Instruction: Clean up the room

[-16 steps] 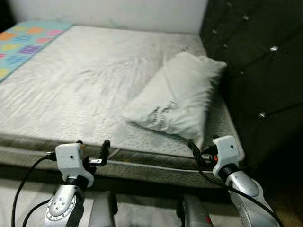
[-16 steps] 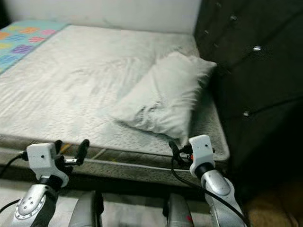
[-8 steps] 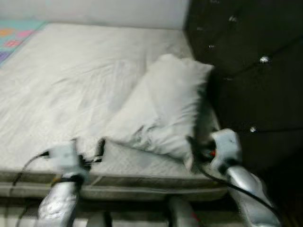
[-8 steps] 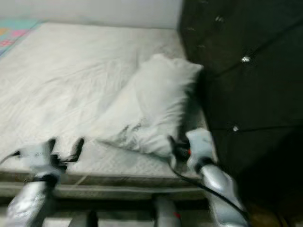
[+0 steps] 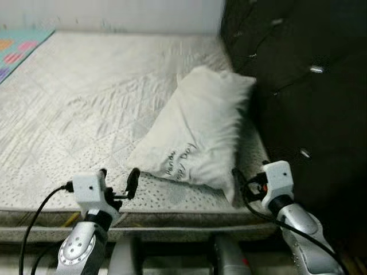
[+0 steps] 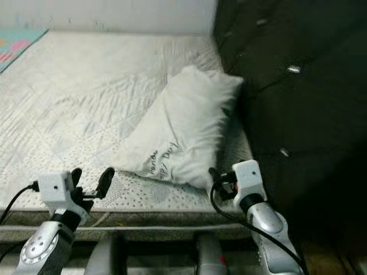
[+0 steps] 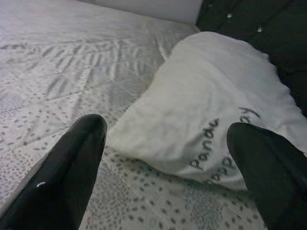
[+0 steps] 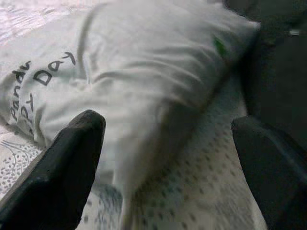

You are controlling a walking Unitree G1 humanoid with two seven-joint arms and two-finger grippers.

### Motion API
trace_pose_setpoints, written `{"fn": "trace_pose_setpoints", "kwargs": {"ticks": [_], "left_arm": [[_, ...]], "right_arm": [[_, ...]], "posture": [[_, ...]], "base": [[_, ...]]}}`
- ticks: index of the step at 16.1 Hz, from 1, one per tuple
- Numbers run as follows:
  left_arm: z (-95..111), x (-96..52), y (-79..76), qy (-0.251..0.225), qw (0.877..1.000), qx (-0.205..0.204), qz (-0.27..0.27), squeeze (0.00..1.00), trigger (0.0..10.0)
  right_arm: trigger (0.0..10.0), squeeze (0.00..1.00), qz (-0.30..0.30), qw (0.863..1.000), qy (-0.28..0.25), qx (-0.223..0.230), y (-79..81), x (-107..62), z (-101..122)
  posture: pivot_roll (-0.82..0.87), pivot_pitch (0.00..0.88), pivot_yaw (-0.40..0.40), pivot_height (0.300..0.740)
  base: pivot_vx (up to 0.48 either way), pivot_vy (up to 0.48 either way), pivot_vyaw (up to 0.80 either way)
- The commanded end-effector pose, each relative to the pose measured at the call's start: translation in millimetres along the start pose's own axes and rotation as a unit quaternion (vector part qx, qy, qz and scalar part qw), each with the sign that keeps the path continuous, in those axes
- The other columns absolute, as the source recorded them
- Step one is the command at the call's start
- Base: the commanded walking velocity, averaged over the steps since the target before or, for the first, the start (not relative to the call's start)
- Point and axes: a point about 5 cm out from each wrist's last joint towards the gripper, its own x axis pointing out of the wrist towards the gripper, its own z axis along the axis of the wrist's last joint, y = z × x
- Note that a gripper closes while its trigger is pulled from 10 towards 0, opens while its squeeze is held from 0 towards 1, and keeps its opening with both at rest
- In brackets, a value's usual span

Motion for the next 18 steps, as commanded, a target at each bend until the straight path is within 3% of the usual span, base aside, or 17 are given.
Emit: {"fn": "trace_pose_setpoints", "kwargs": {"ticks": [1, 12, 14, 18], "left_arm": [[0, -0.2, 2.1, 0.004, 1.0, 0.001, 0.007, 0.0, 10.0], [0, -1.4, 1.7, 0.012, 1.0, -0.003, 0.009, 0.0, 10.0], [1, 0.4, 3.0, 0.009, 1.0, -0.002, 0.011, 0.0, 10.0], [6, 3.3, 8.2, 0.005, 1.0, 0.004, 0.015, 0.0, 10.0]], "right_arm": [[10.0, 0.0, 0.004, 1.0, -0.003, -0.004, 0.4, 1.2, 3], [10.0, 0.0, 0.026, 0.999, 0.008, -0.018, 3.1, 2.8, 2], [10.0, 0.0, 0.031, 0.999, 0.004, -0.029, 4.8, 7.1, 6], [10.0, 0.0, 0.011, 1.0, -0.004, -0.001, 4.2, 21.2, 16]], "posture": [[-0.13, 0.092, -0.044, 0.596], [-0.13, 0.103, -0.048, 0.596], [-0.13, 0.107, -0.048, 0.596], [-0.11, 0.125, -0.04, 0.596]], "base": [[0.0, 0.0, 0.0], [0.0, 0.0, 0.0], [0.0, 0.0, 0.59], [0.0, 0.0, 0.3]]}}
